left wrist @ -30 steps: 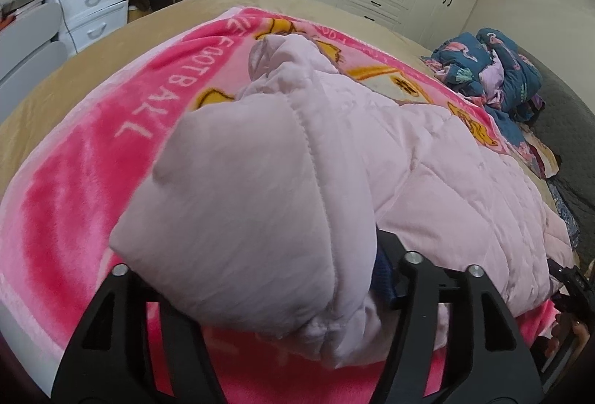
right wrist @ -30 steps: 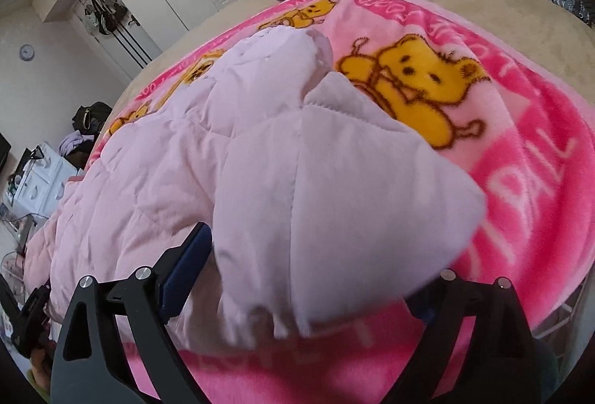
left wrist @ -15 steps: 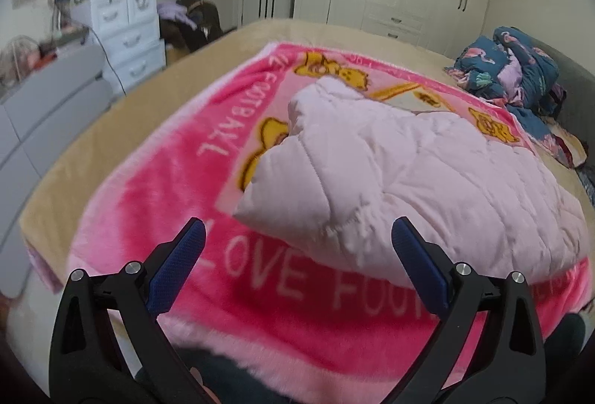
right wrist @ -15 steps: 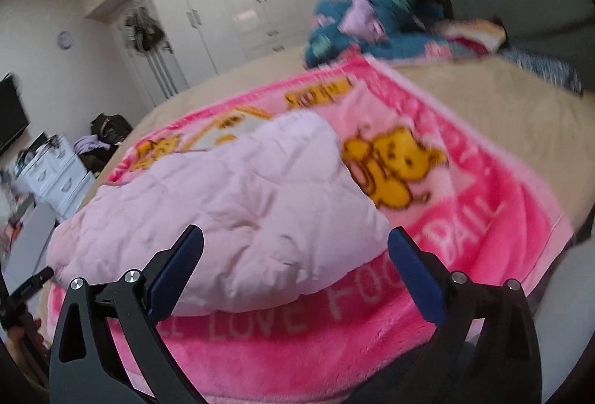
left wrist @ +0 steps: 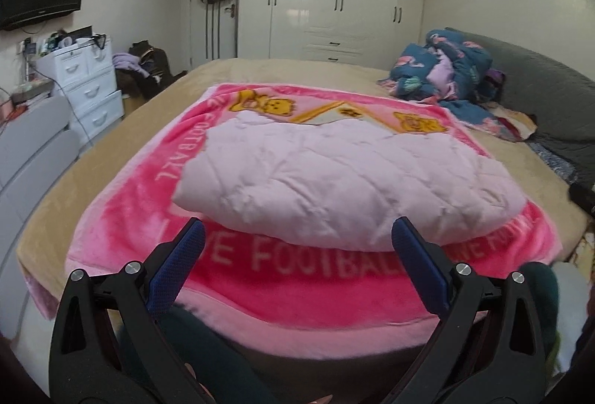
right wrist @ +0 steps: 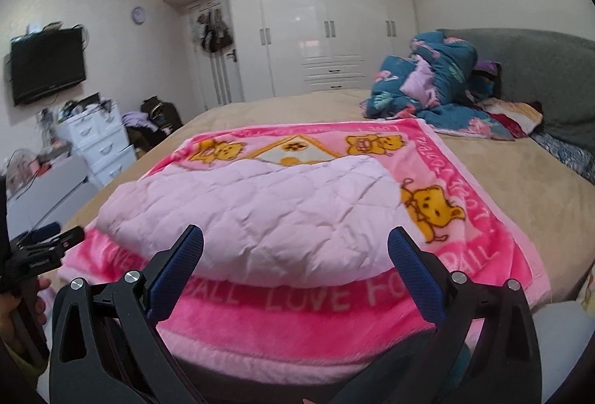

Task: Fold large clothes

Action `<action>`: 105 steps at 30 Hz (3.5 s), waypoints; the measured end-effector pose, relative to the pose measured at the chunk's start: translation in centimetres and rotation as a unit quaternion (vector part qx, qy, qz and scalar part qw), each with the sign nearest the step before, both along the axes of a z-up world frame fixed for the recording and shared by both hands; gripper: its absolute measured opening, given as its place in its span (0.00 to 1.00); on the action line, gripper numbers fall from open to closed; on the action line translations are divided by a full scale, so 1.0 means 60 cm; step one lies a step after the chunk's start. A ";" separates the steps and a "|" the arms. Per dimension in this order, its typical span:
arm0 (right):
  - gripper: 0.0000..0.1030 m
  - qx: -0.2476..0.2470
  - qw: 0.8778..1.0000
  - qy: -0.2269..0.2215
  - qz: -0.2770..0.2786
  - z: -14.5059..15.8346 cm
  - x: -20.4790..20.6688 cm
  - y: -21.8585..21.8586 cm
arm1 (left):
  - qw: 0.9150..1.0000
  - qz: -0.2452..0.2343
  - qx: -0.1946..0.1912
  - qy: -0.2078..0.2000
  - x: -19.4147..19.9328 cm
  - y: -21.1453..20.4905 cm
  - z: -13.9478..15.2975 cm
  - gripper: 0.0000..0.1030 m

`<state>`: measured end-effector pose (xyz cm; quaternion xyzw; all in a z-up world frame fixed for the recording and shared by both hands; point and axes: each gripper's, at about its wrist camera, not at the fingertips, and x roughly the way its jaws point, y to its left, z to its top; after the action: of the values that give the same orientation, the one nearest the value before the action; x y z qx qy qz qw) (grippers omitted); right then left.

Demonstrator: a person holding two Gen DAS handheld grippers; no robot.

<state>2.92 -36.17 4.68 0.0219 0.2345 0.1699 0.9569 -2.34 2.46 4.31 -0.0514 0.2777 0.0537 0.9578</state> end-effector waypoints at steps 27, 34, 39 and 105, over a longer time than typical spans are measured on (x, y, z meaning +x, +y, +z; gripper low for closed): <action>0.96 -0.030 0.997 0.071 0.030 -0.076 -0.046 0.055 | 0.999 -0.036 -0.012 0.012 -0.025 -0.069 -0.027 0.91; 0.96 -0.025 0.997 0.057 0.040 -0.069 -0.050 0.057 | 0.999 -0.035 -0.015 0.015 -0.022 -0.066 -0.030 0.91; 0.96 -0.025 0.997 0.060 0.041 -0.069 -0.048 0.058 | 0.999 -0.034 -0.012 0.017 -0.022 -0.065 -0.031 0.91; 0.96 -0.033 0.996 0.065 0.043 -0.075 -0.054 0.065 | 1.000 -0.027 -0.004 0.014 -0.034 -0.073 -0.024 0.91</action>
<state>-0.30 -32.30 0.20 -0.0092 0.3021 0.2010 0.9318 -4.36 -1.90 2.86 -0.0468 0.2931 0.0271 0.9546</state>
